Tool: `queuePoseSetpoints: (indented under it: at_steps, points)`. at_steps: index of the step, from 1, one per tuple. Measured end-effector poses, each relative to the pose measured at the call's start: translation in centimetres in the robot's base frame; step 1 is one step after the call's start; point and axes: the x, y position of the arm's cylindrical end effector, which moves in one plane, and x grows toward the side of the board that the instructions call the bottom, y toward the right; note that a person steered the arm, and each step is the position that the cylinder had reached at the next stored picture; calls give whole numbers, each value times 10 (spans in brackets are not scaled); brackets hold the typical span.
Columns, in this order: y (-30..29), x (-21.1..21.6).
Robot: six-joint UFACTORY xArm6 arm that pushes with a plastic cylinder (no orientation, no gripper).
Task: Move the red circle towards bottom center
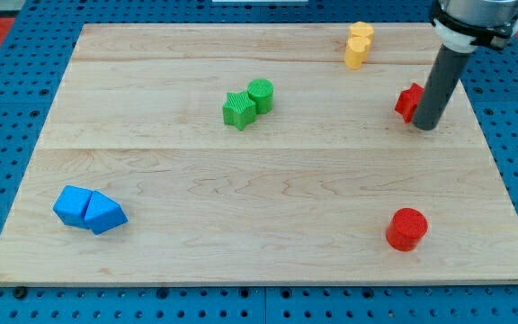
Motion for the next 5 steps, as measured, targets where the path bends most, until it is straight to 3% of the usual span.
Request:
queuePoseSetpoints:
  at_steps: [1,2,4,5]
  points:
    - [25,76]
    - [28,124]
    - [21,129]
    - [-20,149]
